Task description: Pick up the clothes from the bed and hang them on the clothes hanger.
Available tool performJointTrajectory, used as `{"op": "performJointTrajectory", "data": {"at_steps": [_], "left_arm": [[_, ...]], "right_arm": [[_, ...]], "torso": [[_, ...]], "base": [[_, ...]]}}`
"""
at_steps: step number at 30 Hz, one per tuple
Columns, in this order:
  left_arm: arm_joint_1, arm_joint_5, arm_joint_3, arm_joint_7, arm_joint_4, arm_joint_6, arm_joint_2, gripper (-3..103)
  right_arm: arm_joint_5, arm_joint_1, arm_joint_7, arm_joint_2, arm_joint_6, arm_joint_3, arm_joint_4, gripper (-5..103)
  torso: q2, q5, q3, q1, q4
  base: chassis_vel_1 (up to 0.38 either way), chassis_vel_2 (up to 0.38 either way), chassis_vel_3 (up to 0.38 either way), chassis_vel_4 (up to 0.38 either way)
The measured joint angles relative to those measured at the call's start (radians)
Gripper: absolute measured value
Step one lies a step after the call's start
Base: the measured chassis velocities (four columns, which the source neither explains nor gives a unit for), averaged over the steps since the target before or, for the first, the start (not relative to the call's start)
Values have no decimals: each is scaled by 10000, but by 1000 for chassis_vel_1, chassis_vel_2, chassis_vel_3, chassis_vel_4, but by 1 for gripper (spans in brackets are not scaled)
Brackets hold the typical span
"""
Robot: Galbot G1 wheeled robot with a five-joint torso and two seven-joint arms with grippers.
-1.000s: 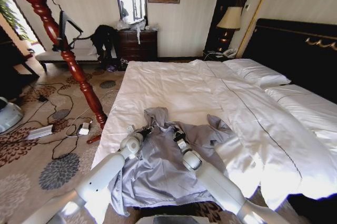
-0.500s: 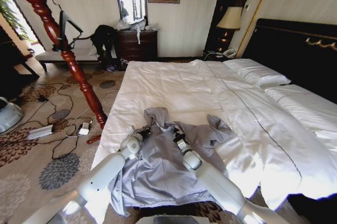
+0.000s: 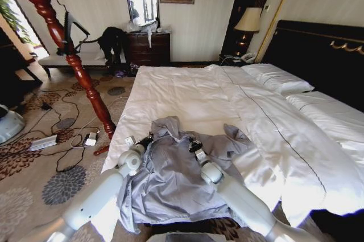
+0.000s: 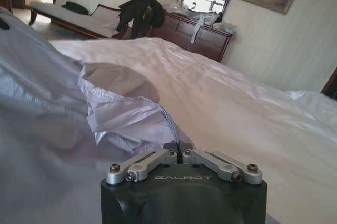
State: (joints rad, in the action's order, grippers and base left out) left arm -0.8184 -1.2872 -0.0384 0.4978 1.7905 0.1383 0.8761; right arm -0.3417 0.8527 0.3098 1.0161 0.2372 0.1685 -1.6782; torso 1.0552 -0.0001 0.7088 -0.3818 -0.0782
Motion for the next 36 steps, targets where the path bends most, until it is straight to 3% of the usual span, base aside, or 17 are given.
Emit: {"op": "performJointTrajectory", "data": {"at_steps": [1,3,4,6,10,16,21,22,25,27,28,30,36], "left_arm": [[0,0,0,0,0,0,0,0],[111,41,320,121,592,-94,-650,0],[111,41,320,121,592,-94,-650,0],[426,-222,760,122,1253,-78,-1526,0],[1046,-644,1005,214,1684,40,-2252,0],[3130,-1413,738,421,1521,292,-2800,0],[5780,-2175,-280,312,941,577,-3201,0],[5780,-2175,-280,312,941,577,-3201,0],[7373,-2460,-1198,162,325,716,-3246,0],[8513,-2503,-2022,10,-209,785,-3098,0],[8513,-2503,-2022,10,-209,785,-3098,0],[10112,-2509,-3175,-238,-1197,923,-2719,0],[12028,-2378,-4516,-519,-2783,996,-1863,0]], "right_arm": [[0,0,0,0,0,0,0,0],[-1226,-312,344,-247,417,-112,-817,0],[-1226,-312,344,-247,417,-112,-817,0],[-2414,-1094,870,-399,993,-160,-1490,0],[-3444,-2290,1212,-552,1342,-122,-1804,0],[-4863,-4342,1167,-894,1424,-10,-1346,0],[-6058,-6834,1184,-808,1696,274,-685,0],[-6058,-6834,1184,-808,1696,274,-685,0],[-6484,-7964,1162,-604,1820,528,26,0],[-6750,-8629,1143,-507,1887,632,575,0],[-6750,-8629,1143,-507,1887,632,575,0],[-6847,-9523,959,-367,1897,779,1580,0],[-6771,-10694,308,-194,1632,1054,3231,0]], "torso": [[0,0,0,0,0],[0,-5,0,0,1],[0,-5,0,0,1],[0,1,0,1,4],[1,-1,-1,0,8],[-1,-1,3,-1,1],[0,3,2,-1,1],[0,3,2,-1,1],[0,-4,2,-2,17],[0,-5,2,-2,5],[0,-5,2,-2,5],[0,7,2,-3,-5],[-1,-1,2,-3,11]], "base": [[0,0,0,0],[0,0,0,0],[0,0,0,0],[0,0,0,0],[0,0,0,0],[0,0,0,0],[0,0,0,0],[0,0,0,0],[0,0,0,0],[0,0,0,0],[0,0,0,0],[0,0,0,0],[0,0,0,0]]}}
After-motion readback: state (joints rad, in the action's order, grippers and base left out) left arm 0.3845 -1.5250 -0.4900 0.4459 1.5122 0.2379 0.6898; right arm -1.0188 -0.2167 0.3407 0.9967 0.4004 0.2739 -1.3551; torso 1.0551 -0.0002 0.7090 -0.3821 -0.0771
